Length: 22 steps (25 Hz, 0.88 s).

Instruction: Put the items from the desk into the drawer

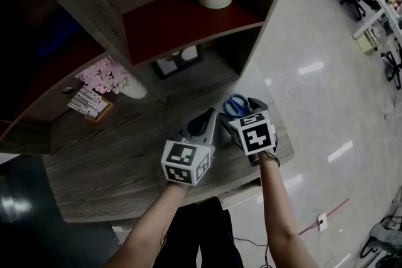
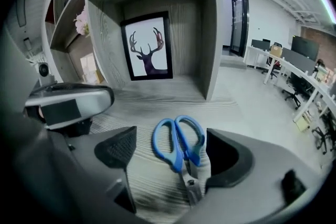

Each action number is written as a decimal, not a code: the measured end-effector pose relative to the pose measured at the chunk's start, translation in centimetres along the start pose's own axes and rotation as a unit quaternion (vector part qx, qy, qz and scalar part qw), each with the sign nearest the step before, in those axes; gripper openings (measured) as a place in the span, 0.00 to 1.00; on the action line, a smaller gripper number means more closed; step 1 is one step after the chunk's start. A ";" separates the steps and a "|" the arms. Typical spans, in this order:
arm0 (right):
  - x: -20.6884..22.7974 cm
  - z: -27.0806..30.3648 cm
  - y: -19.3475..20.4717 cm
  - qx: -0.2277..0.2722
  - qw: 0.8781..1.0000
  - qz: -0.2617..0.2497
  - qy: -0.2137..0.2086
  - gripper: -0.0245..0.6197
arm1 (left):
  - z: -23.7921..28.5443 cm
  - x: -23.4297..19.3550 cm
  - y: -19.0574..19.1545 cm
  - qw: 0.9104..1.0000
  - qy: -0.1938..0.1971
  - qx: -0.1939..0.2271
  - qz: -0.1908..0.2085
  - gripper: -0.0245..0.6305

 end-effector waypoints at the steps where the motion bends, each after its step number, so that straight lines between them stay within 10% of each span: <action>1: 0.0 0.2 -0.2 -0.006 1.000 -0.002 0.003 0.65 | 0.0 -0.1 0.0 1.000 0.001 0.000 -0.001 0.05; 22: 0.1 1.2 -0.7 -0.020 0.998 0.042 0.041 0.57 | -0.6 -0.6 0.3 1.000 -0.003 0.001 -0.023 0.05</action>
Point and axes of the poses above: the fingertips, and each gripper's own axes: z forward along the fingers, x to its right, y out of its underside, the point moved 10 cm from there along -z, backward along the fingers, and after that the axes turned 4 degrees about y, right-handed, at the moved point
